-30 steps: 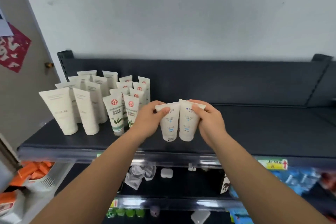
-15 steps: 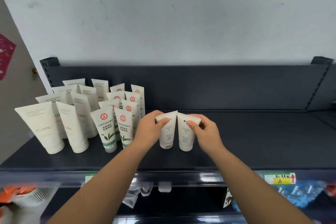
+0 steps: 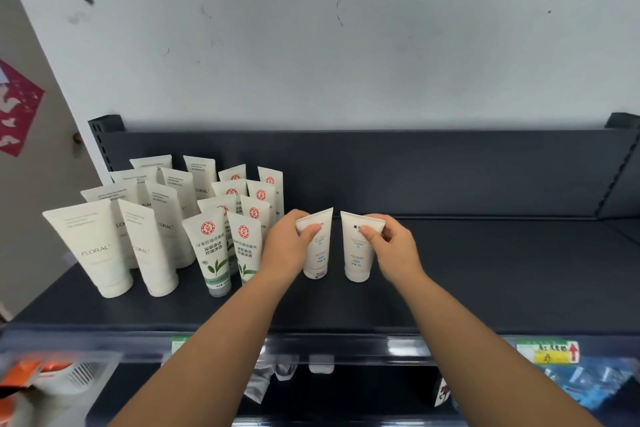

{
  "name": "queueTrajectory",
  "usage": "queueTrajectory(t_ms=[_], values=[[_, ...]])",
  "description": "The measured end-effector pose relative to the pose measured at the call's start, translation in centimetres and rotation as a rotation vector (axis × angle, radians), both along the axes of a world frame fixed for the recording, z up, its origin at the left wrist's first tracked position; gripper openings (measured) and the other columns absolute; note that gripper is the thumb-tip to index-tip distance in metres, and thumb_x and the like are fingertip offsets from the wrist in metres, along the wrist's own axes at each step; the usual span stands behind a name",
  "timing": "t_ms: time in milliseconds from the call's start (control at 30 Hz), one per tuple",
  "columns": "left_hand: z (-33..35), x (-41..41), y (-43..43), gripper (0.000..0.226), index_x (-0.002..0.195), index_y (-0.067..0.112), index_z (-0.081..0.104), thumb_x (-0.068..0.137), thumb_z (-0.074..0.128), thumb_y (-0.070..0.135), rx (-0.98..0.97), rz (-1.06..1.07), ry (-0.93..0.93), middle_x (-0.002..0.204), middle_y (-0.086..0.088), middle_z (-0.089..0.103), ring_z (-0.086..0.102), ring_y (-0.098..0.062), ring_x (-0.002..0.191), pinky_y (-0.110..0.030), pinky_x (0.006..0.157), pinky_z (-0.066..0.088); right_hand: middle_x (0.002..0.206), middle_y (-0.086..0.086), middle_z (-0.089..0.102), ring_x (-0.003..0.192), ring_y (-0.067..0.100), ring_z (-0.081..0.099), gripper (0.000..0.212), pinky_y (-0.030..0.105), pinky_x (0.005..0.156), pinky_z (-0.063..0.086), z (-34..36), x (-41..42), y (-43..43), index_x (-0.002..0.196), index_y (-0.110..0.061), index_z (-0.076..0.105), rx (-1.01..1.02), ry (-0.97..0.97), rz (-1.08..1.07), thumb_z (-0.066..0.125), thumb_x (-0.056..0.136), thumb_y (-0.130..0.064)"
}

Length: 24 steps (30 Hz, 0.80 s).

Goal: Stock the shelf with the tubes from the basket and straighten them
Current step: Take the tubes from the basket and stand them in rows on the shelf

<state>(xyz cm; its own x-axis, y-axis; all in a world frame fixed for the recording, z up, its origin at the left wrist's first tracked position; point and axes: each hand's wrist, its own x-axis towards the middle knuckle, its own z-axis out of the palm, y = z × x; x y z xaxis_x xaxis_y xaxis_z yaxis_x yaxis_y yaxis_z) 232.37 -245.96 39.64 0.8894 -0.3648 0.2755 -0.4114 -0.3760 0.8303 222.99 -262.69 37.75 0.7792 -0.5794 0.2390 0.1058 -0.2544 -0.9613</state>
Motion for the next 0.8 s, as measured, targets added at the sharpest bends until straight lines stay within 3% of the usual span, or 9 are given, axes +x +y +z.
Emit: queueTrajectory(t_ms=[200, 300, 400, 600, 700, 800], values=[[0.7, -0.4, 0.1, 0.032, 0.124, 0.023, 0.05, 0.093, 0.061, 0.023, 0.16, 0.036, -0.129, 0.115, 0.003, 0.062, 0.057, -0.012, 0.096, -0.025, 0.077, 0.043, 0.108, -0.008, 0.066, 0.1, 0.009, 0.063, 0.027, 0.024, 0.077, 0.048, 0.6, 0.1, 0.4, 0.118, -0.025, 0.057, -0.009, 0.073, -0.013, 0.064, 0.092, -0.023], [1.2, -1.1, 0.0, 0.048, 0.136, 0.022, 0.043, 0.092, 0.062, 0.018, 0.231, 0.061, -0.163, 0.133, -0.001, 0.049, 0.054, -0.018, 0.114, -0.027, 0.088, 0.042, 0.119, -0.008, 0.059, 0.102, 0.002, 0.056, 0.041, 0.022, 0.081, 0.043, 1.0, -0.7, 0.7, 0.132, -0.025, 0.046, 0.014, 0.093, 0.008, 0.061, 0.093, -0.025], [1.4, -2.3, 0.1, 0.063, 0.145, 0.02, 0.033, 0.091, 0.062, 0.01, 0.286, 0.056, -0.231, 0.147, -0.004, 0.033, 0.045, -0.021, 0.128, -0.031, 0.102, 0.041, 0.129, -0.009, 0.052, 0.115, 0.006, 0.053, 0.043, 0.023, 0.093, 0.041, 1.6, -2.0, 0.7, 0.137, -0.022, 0.043, -0.02, 0.043, -0.031, 0.056, 0.096, -0.022], [0.8, -5.1, 1.4, 0.083, 0.154, 0.017, 0.013, 0.088, 0.061, -0.001, 0.373, 0.012, -0.285, 0.161, -0.005, 0.008, 0.013, -0.022, 0.148, -0.033, 0.116, 0.022, 0.139, -0.011, 0.051, 0.128, 0.008, 0.045, 0.041, 0.031, 0.109, 0.037, 3.0, -5.5, 1.3, 0.137, -0.025, 0.049, -0.298, 0.012, -0.084, 0.043, 0.098, -0.013], [0.6, -7.0, 2.3, 0.082, 0.152, 0.015, 0.013, 0.087, 0.06, -0.002, 0.369, -0.002, -0.353, 0.16, -0.005, 0.009, 0.014, -0.023, 0.147, -0.031, 0.115, 0.021, 0.14, -0.011, 0.05, 0.13, 0.007, 0.043, 0.043, 0.024, 0.107, 0.033, 2.8, -7.2, 2.1, 0.138, -0.023, 0.049, -0.44, 0.014, -0.036, 0.039, 0.098, -0.008], [0.1, -8.5, 3.7, 0.078, 0.154, 0.013, 0.008, 0.092, 0.053, 0.0, 0.394, 0.021, -0.352, 0.162, -0.005, 0.004, 0.007, -0.021, 0.149, -0.031, 0.118, 0.014, 0.145, -0.008, 0.045, 0.133, 0.011, 0.039, 0.046, 0.028, 0.107, 0.035, 1.3, -8.0, 3.0, 0.142, -0.024, 0.043, -0.587, 0.108, 0.035, 0.038, 0.099, -0.011]])
